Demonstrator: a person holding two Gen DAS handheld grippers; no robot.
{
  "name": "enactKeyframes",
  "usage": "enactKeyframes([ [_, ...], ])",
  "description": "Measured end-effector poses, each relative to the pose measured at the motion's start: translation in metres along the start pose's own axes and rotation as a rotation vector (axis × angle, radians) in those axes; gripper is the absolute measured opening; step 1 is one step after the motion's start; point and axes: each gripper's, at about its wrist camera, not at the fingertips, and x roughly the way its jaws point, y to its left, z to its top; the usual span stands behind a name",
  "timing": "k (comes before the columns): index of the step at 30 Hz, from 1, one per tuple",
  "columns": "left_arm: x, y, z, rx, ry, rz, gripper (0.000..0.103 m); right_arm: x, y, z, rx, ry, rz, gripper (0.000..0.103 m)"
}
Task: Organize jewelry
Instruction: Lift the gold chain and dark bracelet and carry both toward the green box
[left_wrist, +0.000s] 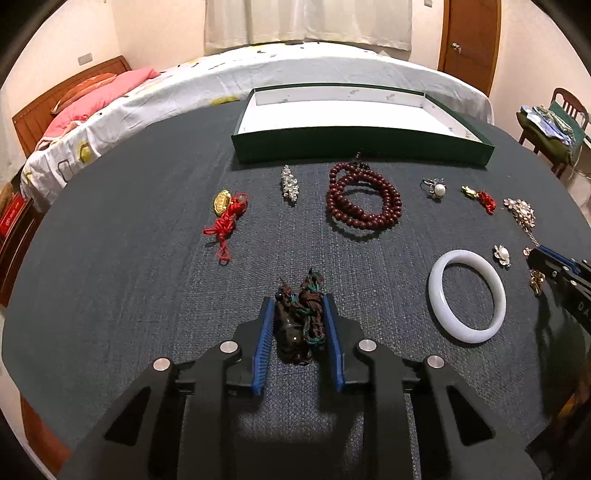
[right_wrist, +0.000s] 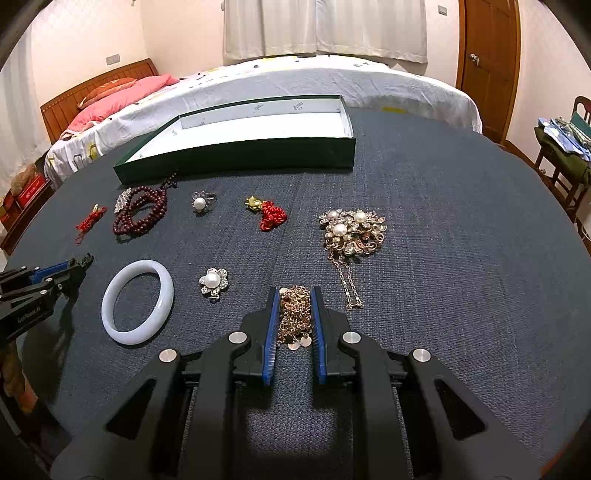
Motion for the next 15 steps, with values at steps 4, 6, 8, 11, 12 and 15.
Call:
enactKeyframes([
  [4, -0.0004, -0.0021, -0.0001, 0.017, 0.002, 0.006, 0.026, -0.0001, 0.0003, 0.0000, 0.002, 0.000, 0.005, 0.017],
  [6, -0.0005, -0.0023, 0.0001, 0.018, 0.002, 0.008, 0.025, -0.0002, 0.0004, -0.0004, 0.001, 0.000, 0.008, 0.016],
  [8, -0.0009, -0.0026, 0.0002, 0.019, 0.002, 0.006, 0.025, -0.0003, 0.0013, -0.0003, -0.003, 0.001, 0.012, 0.016],
  [11, -0.0033, -0.0019, 0.0021, 0.016, -0.008, 0.006, 0.025, -0.0018, 0.0010, 0.0004, -0.002, -0.007, 0.017, 0.015],
  [12, -0.0041, -0.0016, 0.0027, 0.015, -0.011, 0.005, 0.023, -0.0028, 0.0011, 0.0008, -0.002, -0.012, 0.018, 0.015],
  [15, -0.0063, 0.0011, 0.0050, -0.004, -0.017, -0.014, 0.022, -0.0070, 0.0021, 0.0035, -0.004, -0.028, 0.024, 0.015],
])
